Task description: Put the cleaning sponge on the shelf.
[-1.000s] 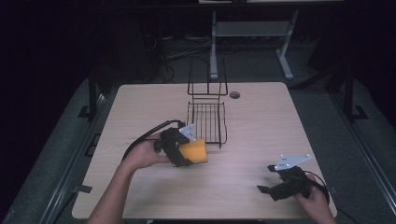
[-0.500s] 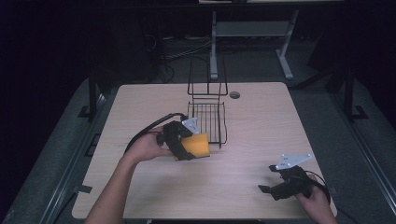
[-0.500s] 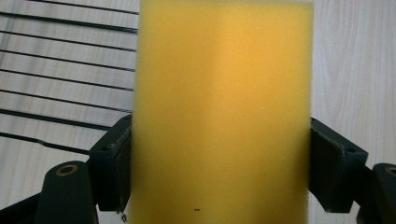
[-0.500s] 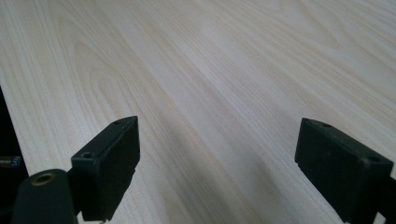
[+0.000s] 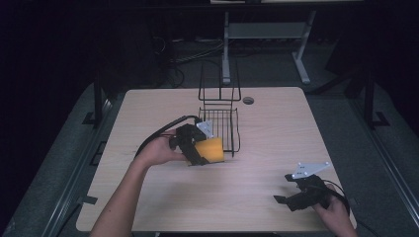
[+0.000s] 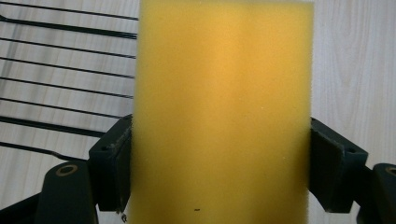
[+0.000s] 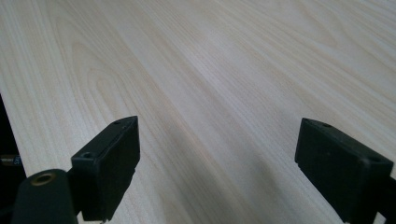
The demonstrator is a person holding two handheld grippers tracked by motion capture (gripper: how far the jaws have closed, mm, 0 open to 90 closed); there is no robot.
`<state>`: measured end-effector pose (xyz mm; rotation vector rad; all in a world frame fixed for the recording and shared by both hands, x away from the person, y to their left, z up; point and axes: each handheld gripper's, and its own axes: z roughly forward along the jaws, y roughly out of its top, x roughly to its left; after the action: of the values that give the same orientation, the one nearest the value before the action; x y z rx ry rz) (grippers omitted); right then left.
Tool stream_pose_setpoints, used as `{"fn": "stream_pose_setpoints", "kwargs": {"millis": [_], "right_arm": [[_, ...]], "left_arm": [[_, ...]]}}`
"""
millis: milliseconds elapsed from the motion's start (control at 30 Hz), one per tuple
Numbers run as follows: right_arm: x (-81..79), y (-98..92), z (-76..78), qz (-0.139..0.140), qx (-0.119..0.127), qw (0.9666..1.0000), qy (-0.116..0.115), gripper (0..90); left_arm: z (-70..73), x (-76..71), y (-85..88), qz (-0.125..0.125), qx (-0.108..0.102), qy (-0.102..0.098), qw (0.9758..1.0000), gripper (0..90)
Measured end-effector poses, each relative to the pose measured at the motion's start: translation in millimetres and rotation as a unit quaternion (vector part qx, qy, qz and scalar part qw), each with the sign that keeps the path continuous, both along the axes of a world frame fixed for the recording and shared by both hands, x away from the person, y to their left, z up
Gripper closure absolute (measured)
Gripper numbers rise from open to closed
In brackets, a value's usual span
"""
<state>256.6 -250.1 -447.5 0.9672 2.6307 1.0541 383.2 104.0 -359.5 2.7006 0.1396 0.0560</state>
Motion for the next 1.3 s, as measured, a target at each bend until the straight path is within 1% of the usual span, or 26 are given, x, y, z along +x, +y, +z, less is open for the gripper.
{"fn": "stream_pose_setpoints", "kwargs": {"millis": [67,233,333,433,500,600,700,733,800,867,967,1000,1033,1067,1167,1233,1300], "right_arm": [[0.5,0.2,0.1,0.002,-0.002,1.0,0.0,13.7],[0.1,0.0,0.6,0.003,-0.002,1.0,0.001,13.7],[0.1,-0.2,0.5,0.002,-0.001,1.0,0.002,13.7],[0.5,0.5,0.1,0.003,-0.003,1.0,0.0,13.7],[1.0,1.2,-0.2,0.004,-0.004,1.0,0.003,13.7],[1.2,1.5,-0.4,0.004,-0.004,1.0,0.003,13.7],[1.5,0.8,-0.2,0.004,-0.003,1.0,0.003,13.7],[1.7,0.6,-0.2,0.003,-0.003,1.0,0.003,13.7],[2.2,0.3,-0.5,0.004,-0.002,1.0,0.005,13.7],[2.5,0.1,-0.7,0.004,-0.002,1.0,0.005,13.7],[2.6,-0.2,-0.9,0.004,-0.002,1.0,0.006,13.7],[2.7,-0.4,-1.0,0.004,-0.002,1.0,0.006,13.7],[2.6,-0.6,-1.0,0.004,-0.003,1.0,0.005,13.7],[2.5,-0.7,-0.9,0.004,-0.002,1.0,0.005,13.7],[2.7,-1.1,-0.8,0.004,-0.003,1.0,0.005,13.7],[2.5,-1.2,-0.7,0.005,-0.003,1.0,0.005,13.7],[1.9,-1.5,0.0,0.004,-0.002,1.0,0.005,13.7]], "left_arm": [[-1.7,3.5,-0.3,0.002,0.002,0.005,1.0,21.8],[-6.0,9.1,-1.8,0.003,0.009,0.008,0.9999,21.8],[-6.7,11.4,-3.0,0.004,0.006,0.009,0.9999,21.8],[-7.2,13.9,-5.0,0.002,0.009,0.008,0.9999,21.8],[-7.8,17.4,-5.1,0.002,0.007,0.011,0.9999,21.7],[-8.7,21.4,-7.2,0.005,0.017,0.015,0.9997,21.7],[-6.8,25.8,-10.7,-0.003,0.02,0.01,0.9998,21.8],[-6.4,26.8,-11.6,-0.003,0.016,0.007,0.9998,21.7],[-6.5,29.4,-13.6,0.002,0.017,0.013,0.9998,21.7],[-7.0,33.1,-16.6,-0.001,0.026,0.013,0.9996,21.7],[-7.7,36.9,-20.2,-0.001,0.026,0.009,0.9996,21.7],[-8.1,37.4,-21.0,0.001,0.018,0.008,0.9998,21.7],[-8.5,39.0,-21.7,0.0,0.015,0.007,0.9999,21.7],[-8.8,40.5,-22.2,-0.002,0.016,0.011,0.9998,21.7],[-12.7,44.1,-23.6,-0.002,0.015,0.012,0.9998,21.7],[-15.3,46.0,-24.2,0.003,0.017,0.019,0.9997,21.7],[-16.6,48.9,-24.1,0.006,0.017,0.019,0.9997,21.7]]}}
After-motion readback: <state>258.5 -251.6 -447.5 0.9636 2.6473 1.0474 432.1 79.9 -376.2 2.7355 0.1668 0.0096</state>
